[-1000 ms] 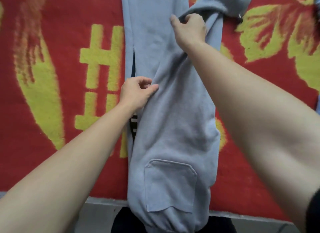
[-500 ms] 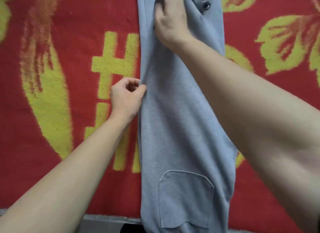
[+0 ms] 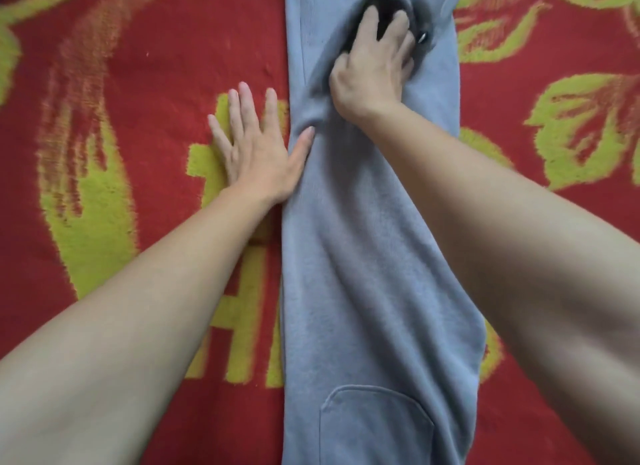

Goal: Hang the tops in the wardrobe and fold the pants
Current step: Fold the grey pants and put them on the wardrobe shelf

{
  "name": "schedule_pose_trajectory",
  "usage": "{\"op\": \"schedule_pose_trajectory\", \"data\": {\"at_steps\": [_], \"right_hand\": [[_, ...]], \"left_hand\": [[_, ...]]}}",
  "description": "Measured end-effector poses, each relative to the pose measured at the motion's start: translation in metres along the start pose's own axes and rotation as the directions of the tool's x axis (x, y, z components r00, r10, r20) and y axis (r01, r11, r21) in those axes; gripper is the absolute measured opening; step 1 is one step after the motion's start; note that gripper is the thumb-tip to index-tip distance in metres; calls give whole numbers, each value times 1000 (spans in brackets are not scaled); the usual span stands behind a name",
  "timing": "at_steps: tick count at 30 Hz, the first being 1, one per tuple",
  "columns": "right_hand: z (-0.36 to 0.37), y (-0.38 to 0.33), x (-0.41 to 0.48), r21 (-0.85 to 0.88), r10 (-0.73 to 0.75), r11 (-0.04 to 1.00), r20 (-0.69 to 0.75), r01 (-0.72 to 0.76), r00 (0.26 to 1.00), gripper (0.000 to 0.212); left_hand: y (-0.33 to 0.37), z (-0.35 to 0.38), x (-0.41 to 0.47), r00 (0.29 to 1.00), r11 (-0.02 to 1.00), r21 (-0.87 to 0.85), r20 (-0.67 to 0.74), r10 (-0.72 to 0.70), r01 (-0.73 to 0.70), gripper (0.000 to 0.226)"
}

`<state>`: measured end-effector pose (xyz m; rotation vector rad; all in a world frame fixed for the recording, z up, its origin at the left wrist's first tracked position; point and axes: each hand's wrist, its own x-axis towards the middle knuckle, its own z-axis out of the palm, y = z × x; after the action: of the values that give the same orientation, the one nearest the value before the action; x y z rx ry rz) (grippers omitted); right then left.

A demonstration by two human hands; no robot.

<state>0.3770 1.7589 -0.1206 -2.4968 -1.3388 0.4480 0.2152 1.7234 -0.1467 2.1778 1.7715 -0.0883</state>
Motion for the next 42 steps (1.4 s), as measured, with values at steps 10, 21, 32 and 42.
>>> {"op": "schedule_pose_trajectory", "data": {"at_steps": [10,21,32,42], "right_hand": [[22,-11,57,-85,-480,870,84,486,873,64],[16,-9,100,-239,-309,891,305,386,901,72],[12,34,17,-273,-428,826,266,493,864,62],[-14,144,-212,-293,-255,915,110,277,961,73]], "left_hand": [[-8,13,18,988,997,69,153,9,-19,69],[-9,14,19,983,995,93,184,14,-31,70],[-7,15,25,979,996,90,202,-17,-1,69],[9,24,-131,996,970,-227,1,-94,92,69]]}}
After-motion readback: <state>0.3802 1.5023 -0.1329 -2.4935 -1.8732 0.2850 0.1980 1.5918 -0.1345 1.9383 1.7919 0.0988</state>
